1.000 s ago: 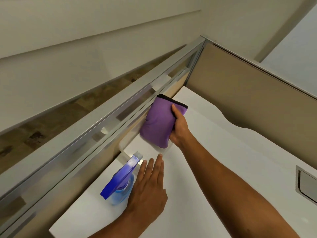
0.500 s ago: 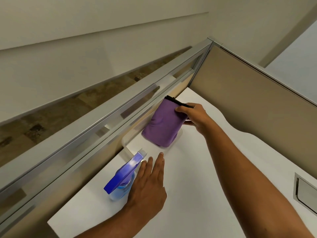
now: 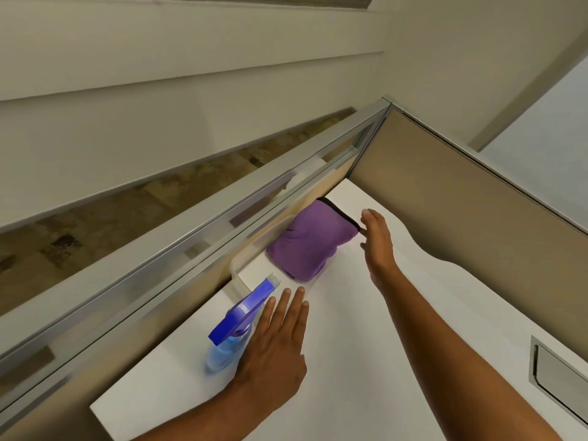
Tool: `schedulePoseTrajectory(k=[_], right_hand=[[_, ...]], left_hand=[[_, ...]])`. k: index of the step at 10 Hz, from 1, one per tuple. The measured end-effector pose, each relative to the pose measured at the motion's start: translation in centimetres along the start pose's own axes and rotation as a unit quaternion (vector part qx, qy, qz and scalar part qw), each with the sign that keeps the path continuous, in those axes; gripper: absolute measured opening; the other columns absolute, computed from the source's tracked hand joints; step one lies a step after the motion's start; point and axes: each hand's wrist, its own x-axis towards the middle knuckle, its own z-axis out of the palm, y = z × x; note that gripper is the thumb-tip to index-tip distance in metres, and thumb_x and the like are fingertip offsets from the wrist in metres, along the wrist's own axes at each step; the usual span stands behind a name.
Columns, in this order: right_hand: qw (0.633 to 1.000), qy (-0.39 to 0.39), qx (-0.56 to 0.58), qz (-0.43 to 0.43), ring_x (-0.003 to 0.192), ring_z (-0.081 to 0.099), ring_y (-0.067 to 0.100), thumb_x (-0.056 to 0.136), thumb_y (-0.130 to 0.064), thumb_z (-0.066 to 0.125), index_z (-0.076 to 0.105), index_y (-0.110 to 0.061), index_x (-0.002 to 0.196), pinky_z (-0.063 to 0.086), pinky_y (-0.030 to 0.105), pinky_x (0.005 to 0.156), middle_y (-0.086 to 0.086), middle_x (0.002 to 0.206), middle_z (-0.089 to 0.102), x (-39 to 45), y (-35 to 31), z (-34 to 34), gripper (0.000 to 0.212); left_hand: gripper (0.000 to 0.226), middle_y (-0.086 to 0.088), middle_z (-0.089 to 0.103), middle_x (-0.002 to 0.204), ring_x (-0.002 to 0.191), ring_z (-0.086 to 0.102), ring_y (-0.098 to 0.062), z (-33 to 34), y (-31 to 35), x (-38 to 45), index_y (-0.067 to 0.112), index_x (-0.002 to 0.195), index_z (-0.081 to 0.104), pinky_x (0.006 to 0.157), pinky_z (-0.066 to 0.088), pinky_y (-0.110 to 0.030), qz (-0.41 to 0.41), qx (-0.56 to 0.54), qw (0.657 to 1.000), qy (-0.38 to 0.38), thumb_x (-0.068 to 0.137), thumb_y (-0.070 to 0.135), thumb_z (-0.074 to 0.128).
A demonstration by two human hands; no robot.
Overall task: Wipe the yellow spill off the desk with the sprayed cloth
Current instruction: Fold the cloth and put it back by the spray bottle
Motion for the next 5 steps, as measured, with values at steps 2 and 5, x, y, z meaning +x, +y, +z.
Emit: schedulePoseTrajectory(k=[2,5], right_hand=[[0.929,-0.058,-0.197,-0.309,0.13,0.055,0.0,0.099,-0.047,0.062,0.056,-0.036,0.141,0.049,0.023,0.106,-0.021,0.144,0.058,-11.4,1.3,-0.5,0.043],[0.892,-0.315,-0.176,-0.273,0.13,0.047,-0.017,0.09,-0.045,0.076,0.039,-0.066,0.142,0.045,0.007,0.103,-0.058,0.135,0.039,-18.6,0.7,4.2,0.068]], left_hand=[[0.083,0.007,0.072,0.141,0.122,0.074,-0.011,-0.4,0.0,-6.0,0.029,0.134,0.075,0.089,0.064,-0.023,0.108,-0.042,0.987,0.116,0.063,0.071,0.087],[0.042,0.005,0.078,0.084,0.068,0.072,-0.014,0.6,-3.4,-12.6,0.02,0.09,0.08,0.072,0.053,-0.012,-0.033,-0.216,0.941,0.26,0.101,0.051,0.053]])
